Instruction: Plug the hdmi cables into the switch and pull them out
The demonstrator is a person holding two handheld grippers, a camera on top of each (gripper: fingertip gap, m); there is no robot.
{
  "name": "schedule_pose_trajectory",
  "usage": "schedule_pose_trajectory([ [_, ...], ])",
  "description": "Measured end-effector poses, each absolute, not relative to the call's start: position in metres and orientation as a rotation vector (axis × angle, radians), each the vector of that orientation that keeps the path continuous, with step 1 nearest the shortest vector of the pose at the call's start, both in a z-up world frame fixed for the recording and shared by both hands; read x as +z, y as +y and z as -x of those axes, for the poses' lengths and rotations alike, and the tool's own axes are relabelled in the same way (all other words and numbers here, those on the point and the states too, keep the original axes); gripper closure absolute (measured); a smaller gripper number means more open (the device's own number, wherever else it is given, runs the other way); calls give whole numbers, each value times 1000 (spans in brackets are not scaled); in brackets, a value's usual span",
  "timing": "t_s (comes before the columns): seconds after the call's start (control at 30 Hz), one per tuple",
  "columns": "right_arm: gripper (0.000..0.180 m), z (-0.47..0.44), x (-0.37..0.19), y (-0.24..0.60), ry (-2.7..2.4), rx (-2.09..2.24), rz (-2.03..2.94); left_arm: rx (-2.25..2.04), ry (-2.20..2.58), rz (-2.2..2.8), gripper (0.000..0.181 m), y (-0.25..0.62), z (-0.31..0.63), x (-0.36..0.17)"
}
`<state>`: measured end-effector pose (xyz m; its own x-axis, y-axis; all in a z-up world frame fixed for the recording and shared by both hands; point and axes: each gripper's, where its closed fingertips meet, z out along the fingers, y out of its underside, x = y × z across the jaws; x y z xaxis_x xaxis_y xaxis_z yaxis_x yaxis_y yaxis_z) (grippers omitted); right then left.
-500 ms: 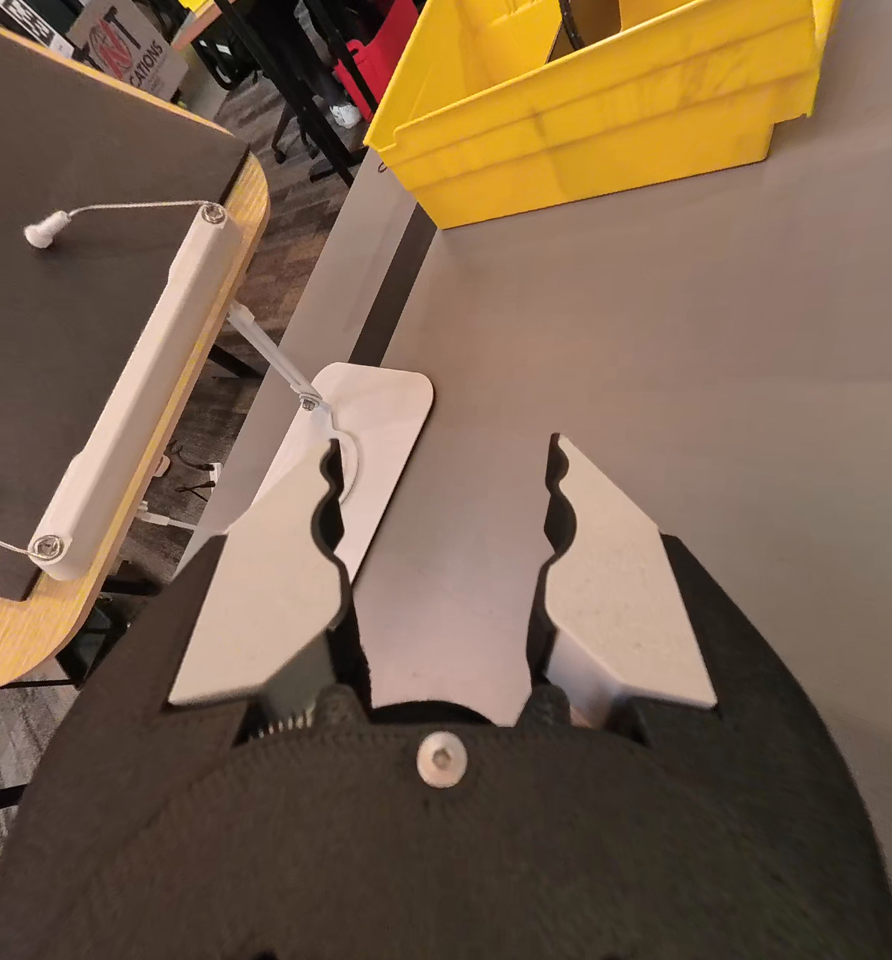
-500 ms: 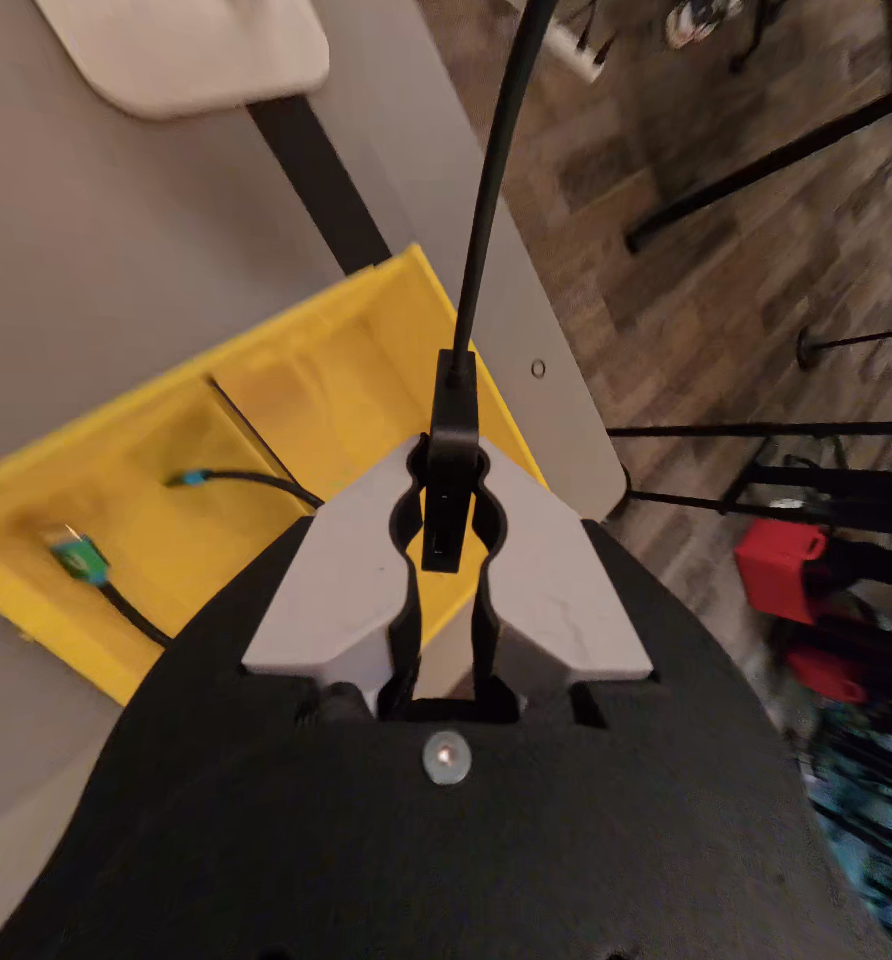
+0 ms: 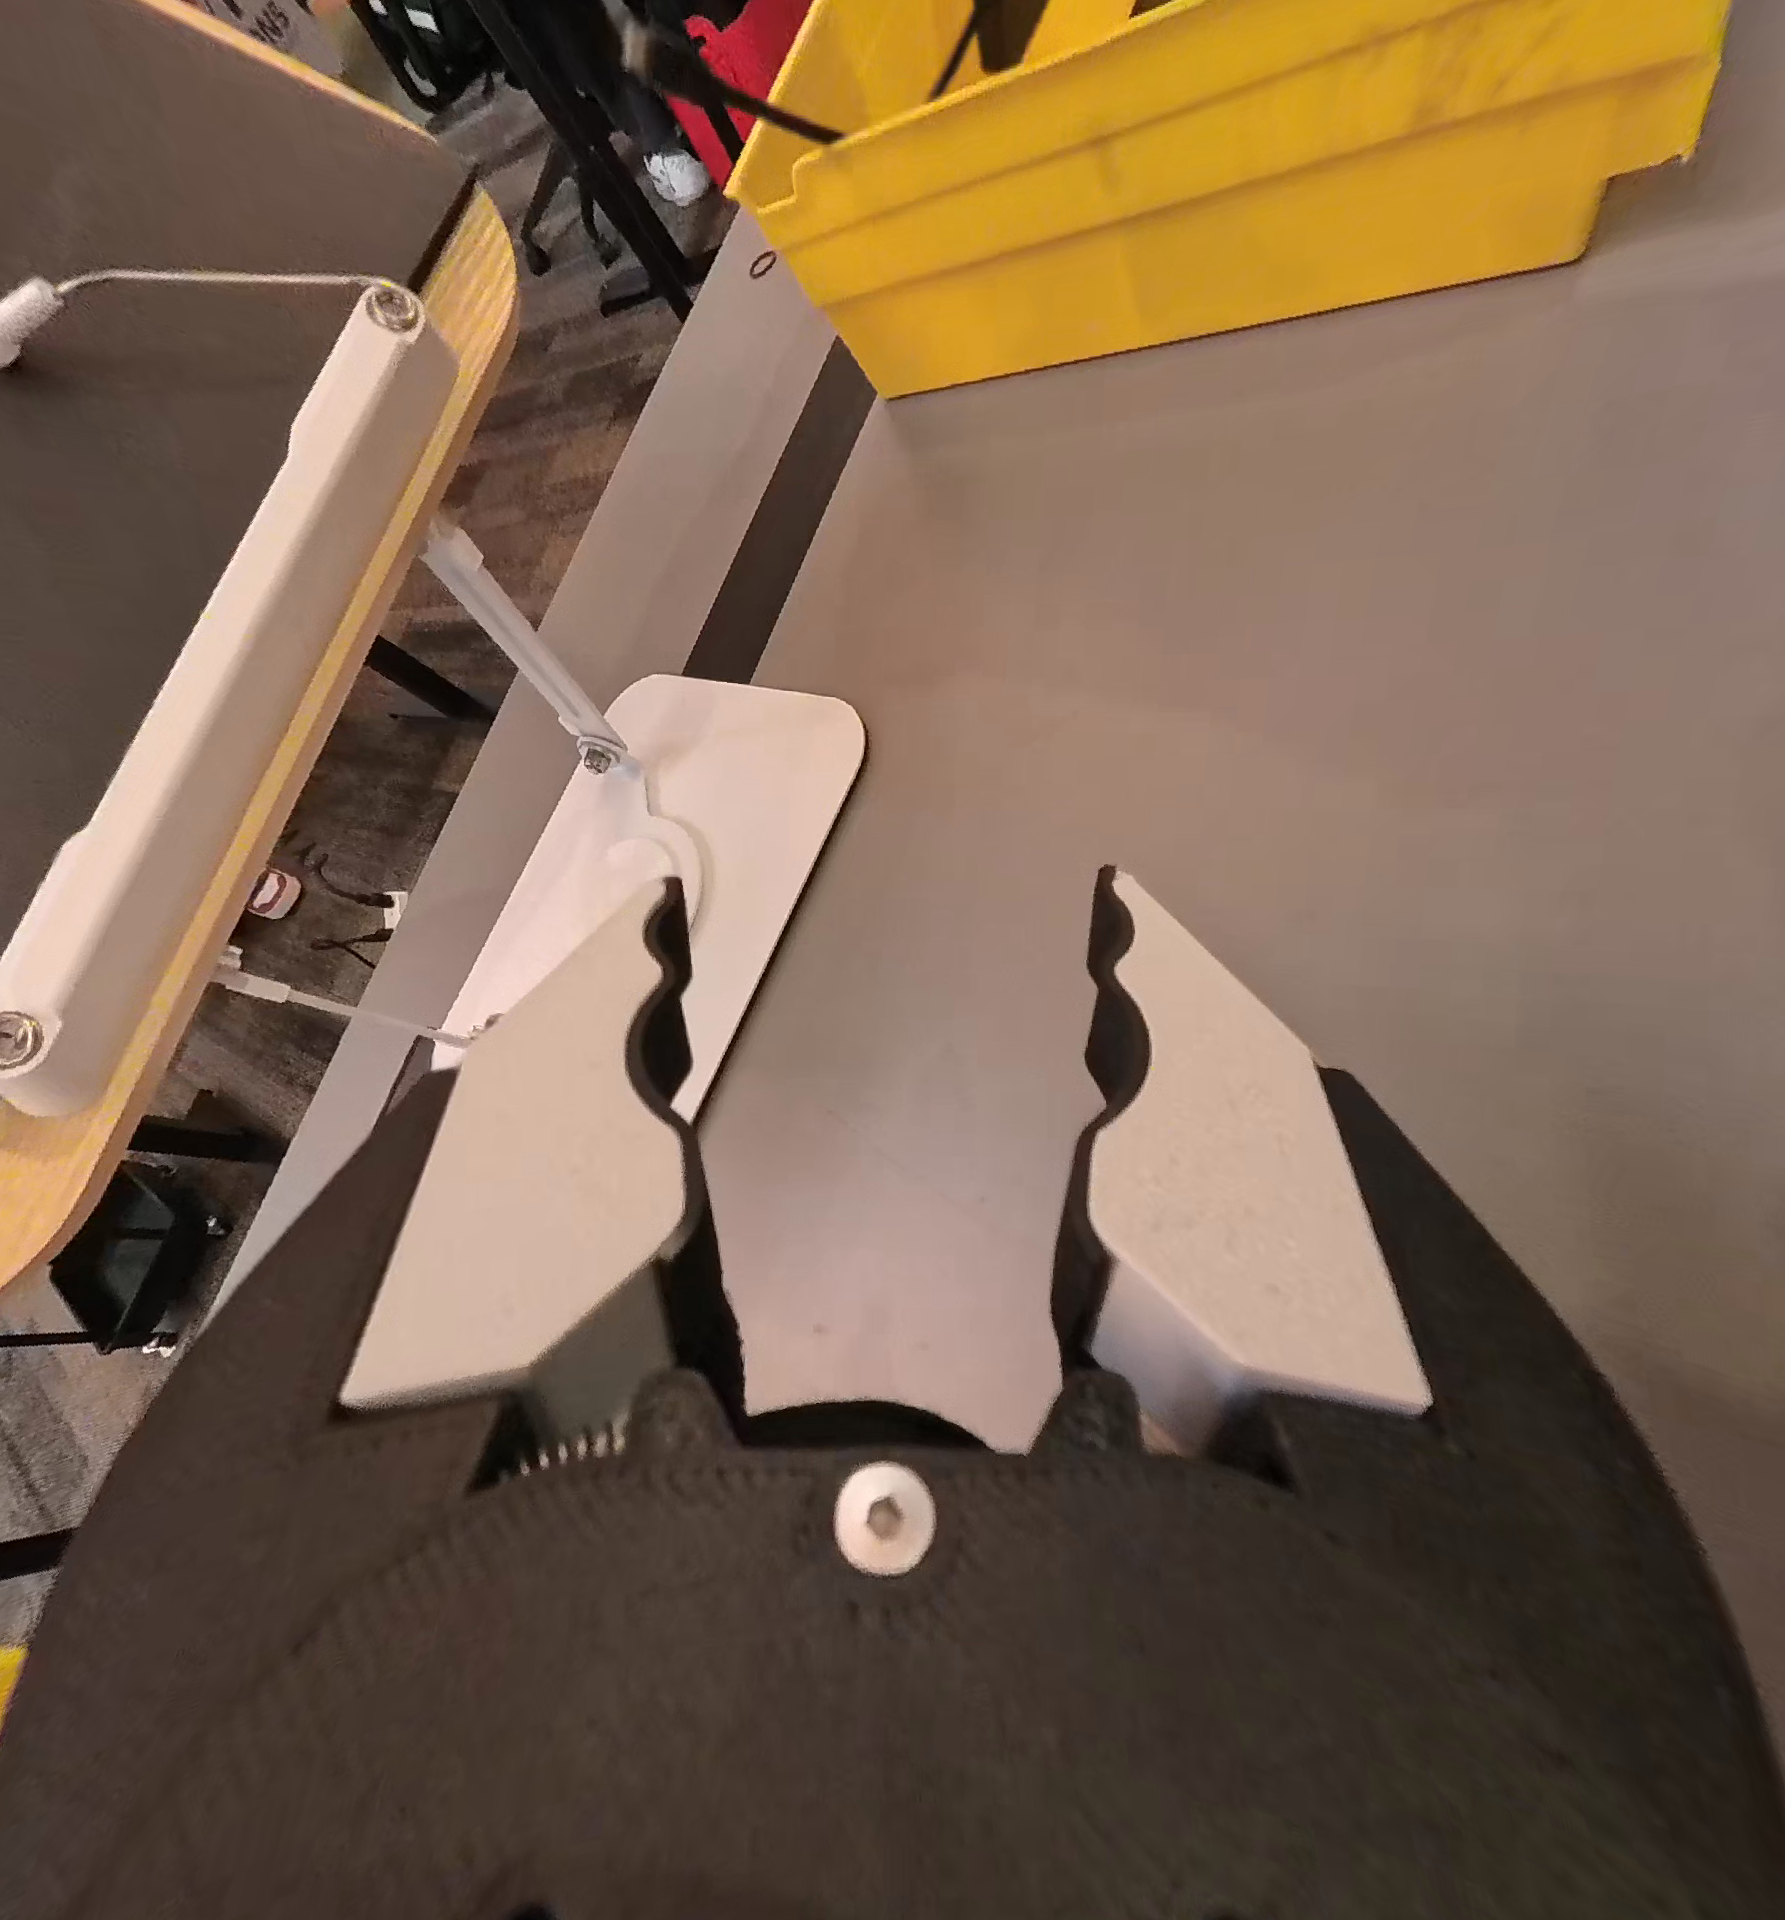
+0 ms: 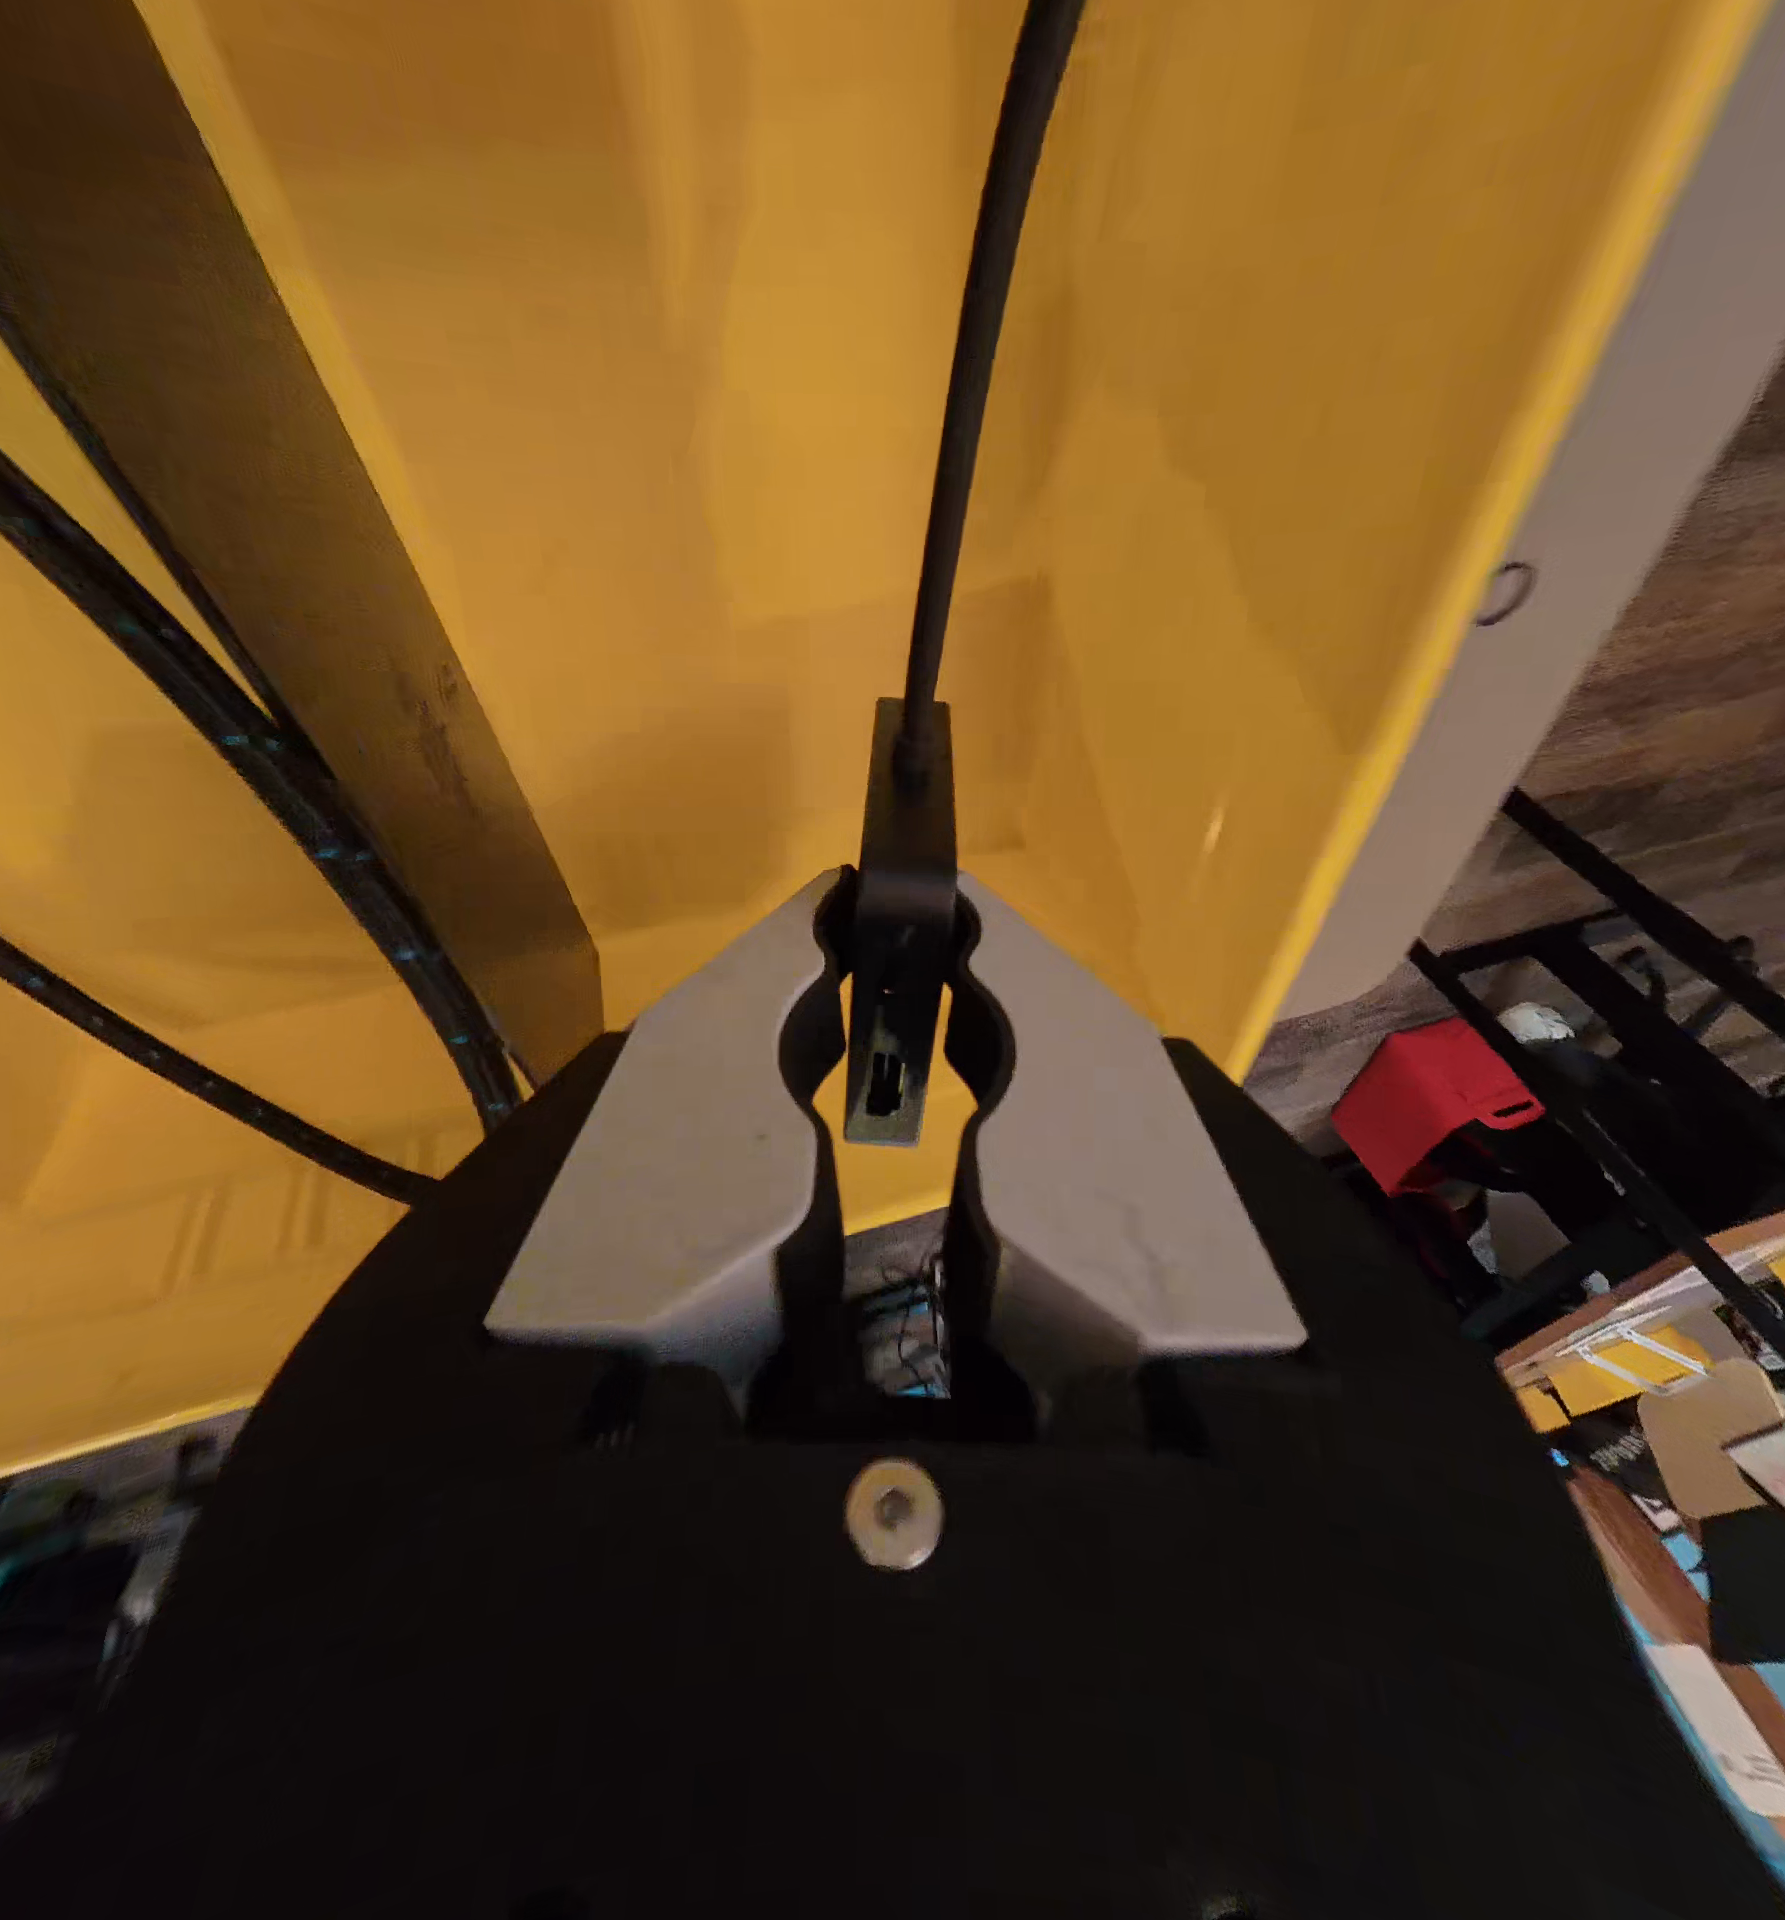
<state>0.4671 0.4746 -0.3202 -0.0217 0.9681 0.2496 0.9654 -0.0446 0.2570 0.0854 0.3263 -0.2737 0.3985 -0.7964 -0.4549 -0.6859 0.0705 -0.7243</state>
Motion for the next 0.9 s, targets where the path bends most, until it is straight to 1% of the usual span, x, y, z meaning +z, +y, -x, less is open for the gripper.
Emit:
schedule_pose_trajectory([
  [0.27,169,-492,-355,444,2035,312,-1971,-143,1323,1672,105,330,-82,-281],
  [0.47,168,-485,-370,442,2017,253,-1918,-140,1338,1686,105,331,-83,-288],
  [0.5,165,-484,-373,444,2009,258,-1932,-139,1340,1686,105,331,-83,-289],
  [0.6,137,-486,-375,456,2004,341,-1979,-141,1334,1689,105,332,-81,-288],
  [0.63,131,-486,-374,460,2005,365,-2002,-143,1332,1690,105,332,-80,-288],
  [0.73,122,-481,-362,471,2042,429,-2066,-141,1329,1695,105,333,-79,-289],
  [0.9,125,-472,-325,480,2097,562,-2156,-139,1336,1693,105,332,-80,-289],
])
